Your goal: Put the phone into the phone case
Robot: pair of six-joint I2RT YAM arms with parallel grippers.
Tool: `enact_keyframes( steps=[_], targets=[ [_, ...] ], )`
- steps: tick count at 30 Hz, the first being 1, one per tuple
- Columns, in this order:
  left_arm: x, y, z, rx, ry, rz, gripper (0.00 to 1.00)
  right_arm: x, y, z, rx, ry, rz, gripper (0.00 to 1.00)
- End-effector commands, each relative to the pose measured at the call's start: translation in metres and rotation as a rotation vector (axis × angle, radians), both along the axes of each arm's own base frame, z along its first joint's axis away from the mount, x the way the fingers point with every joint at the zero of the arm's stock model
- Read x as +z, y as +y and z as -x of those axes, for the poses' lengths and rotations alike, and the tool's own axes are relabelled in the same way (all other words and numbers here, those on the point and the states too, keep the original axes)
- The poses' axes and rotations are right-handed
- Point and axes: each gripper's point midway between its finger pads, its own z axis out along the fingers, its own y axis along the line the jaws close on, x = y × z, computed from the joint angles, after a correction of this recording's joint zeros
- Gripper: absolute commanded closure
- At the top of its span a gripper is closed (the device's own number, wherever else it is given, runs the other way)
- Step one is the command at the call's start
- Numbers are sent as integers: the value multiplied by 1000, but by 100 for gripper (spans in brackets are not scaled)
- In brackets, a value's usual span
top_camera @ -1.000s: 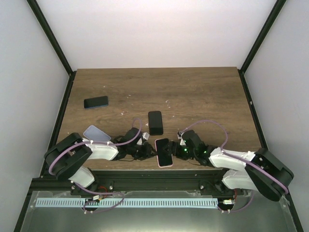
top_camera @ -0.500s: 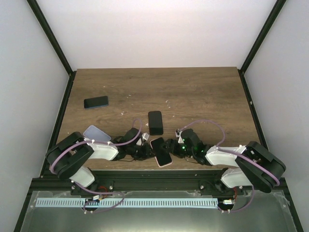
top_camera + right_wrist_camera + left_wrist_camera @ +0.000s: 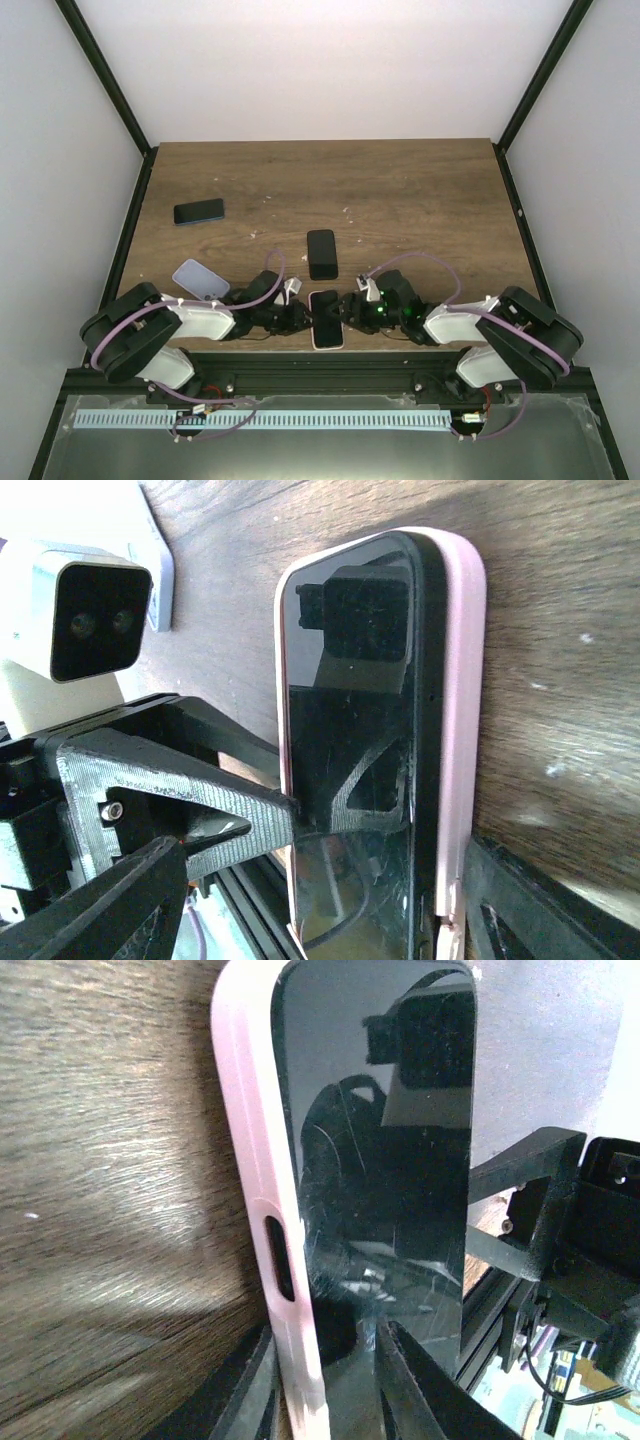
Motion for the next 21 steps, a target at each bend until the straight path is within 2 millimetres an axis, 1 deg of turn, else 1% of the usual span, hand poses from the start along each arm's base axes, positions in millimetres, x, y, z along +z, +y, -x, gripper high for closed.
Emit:
enact_keyframes(
  steps=[1, 5, 7, 9, 11, 12, 14, 16, 18, 21],
  targets=[
    [-19, 9, 7, 4, 21, -48, 69, 46, 25, 11, 117, -59, -202, 24],
    [-16, 11, 6, 10, 4, -50, 62, 50, 25, 6, 88, -87, -225, 24],
    [-13, 12, 4, 20, -4, -50, 60, 51, 26, 4, 82, -90, -248, 24],
    [-11, 14, 3, 27, -15, -55, 60, 60, 30, 5, 98, -97, -299, 24],
    [-6, 13, 5, 20, -22, -26, 67, 62, 32, 6, 102, -87, -326, 24],
    [0, 8, 6, 11, -28, 12, 70, 62, 32, 6, 100, -81, -329, 24],
    [12, 0, 7, 4, -23, 82, 73, 58, 32, 7, 98, -71, -322, 24],
    [29, -9, 7, -5, -25, 177, 76, 55, 31, 7, 96, -62, -313, 25],
    [40, -13, 8, -9, -25, 231, 80, 52, 30, 7, 92, -63, -308, 27],
    [52, -15, 8, -16, -48, 268, 84, 47, 22, 10, 72, -66, -291, 30]
  ],
)
